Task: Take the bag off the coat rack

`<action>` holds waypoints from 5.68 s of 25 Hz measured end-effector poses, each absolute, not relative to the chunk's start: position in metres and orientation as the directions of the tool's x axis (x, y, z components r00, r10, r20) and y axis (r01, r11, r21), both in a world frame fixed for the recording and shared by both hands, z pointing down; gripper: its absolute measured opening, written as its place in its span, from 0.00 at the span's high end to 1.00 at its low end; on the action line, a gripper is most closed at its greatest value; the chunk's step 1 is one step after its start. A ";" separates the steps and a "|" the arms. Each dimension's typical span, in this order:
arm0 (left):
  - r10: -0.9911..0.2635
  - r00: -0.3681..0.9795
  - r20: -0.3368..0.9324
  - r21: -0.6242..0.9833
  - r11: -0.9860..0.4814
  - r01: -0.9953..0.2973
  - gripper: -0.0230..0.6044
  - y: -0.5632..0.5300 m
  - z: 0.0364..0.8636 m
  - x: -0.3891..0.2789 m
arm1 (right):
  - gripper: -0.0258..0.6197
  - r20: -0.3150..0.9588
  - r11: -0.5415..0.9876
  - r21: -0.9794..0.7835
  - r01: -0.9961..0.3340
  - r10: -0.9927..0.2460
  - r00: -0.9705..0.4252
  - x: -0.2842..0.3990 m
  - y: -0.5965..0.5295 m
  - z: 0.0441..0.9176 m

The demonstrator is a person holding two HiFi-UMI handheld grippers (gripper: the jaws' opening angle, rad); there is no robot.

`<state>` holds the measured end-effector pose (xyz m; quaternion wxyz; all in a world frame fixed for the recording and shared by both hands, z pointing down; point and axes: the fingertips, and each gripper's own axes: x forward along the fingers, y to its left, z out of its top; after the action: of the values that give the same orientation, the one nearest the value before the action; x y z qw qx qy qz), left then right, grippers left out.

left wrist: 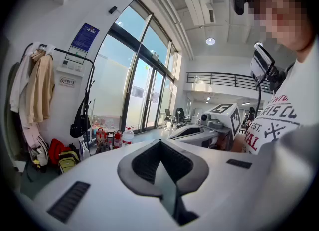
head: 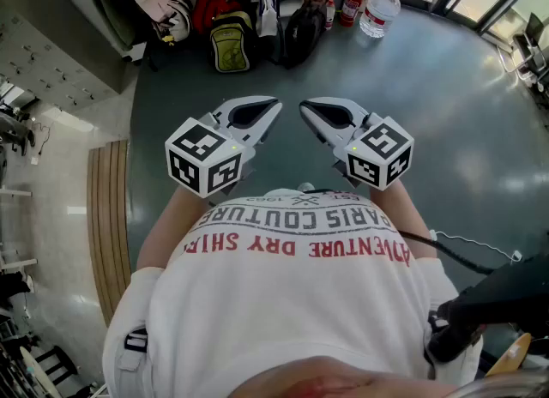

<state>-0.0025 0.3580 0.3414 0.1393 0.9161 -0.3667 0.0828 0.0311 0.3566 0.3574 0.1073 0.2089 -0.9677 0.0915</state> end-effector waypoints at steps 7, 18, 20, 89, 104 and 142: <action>-0.650 0.718 0.247 0.193 -0.693 -0.694 0.96 0.359 0.334 -0.004 | 0.96 0.244 0.894 -0.139 -0.427 -0.386 -0.889 0.032 0.358 0.354; -0.653 0.715 0.249 0.212 -0.684 -0.698 0.96 0.359 0.333 -0.012 | 0.96 0.251 0.888 -0.163 -0.431 -0.385 -0.888 0.025 0.356 0.354; -0.657 0.713 0.245 0.215 -0.680 -0.701 0.96 0.357 0.337 -0.014 | 0.96 0.256 0.890 -0.159 -0.428 -0.382 -0.888 0.023 0.356 0.360; -0.690 0.693 0.208 0.141 -0.680 -0.719 0.96 -0.569 0.344 -0.135 | 0.96 0.236 0.839 -0.239 -0.488 -0.438 -0.868 -0.075 -0.561 0.379; -0.748 0.618 0.242 0.015 -0.634 -0.773 0.82 -0.706 0.311 -0.179 | 0.96 0.218 0.764 -0.223 -0.605 -0.566 -0.795 -0.052 -0.616 0.372; -0.710 0.677 0.192 0.101 -0.672 -0.734 0.93 -0.814 0.310 -0.184 | 0.96 0.263 0.661 -0.287 -0.693 -0.642 -0.721 -0.031 -0.681 0.409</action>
<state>-0.1844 -0.8143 0.3097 0.0852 0.9118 -0.3959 0.0684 -0.0308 -0.6814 0.4092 0.0695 0.3673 -0.9087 0.1861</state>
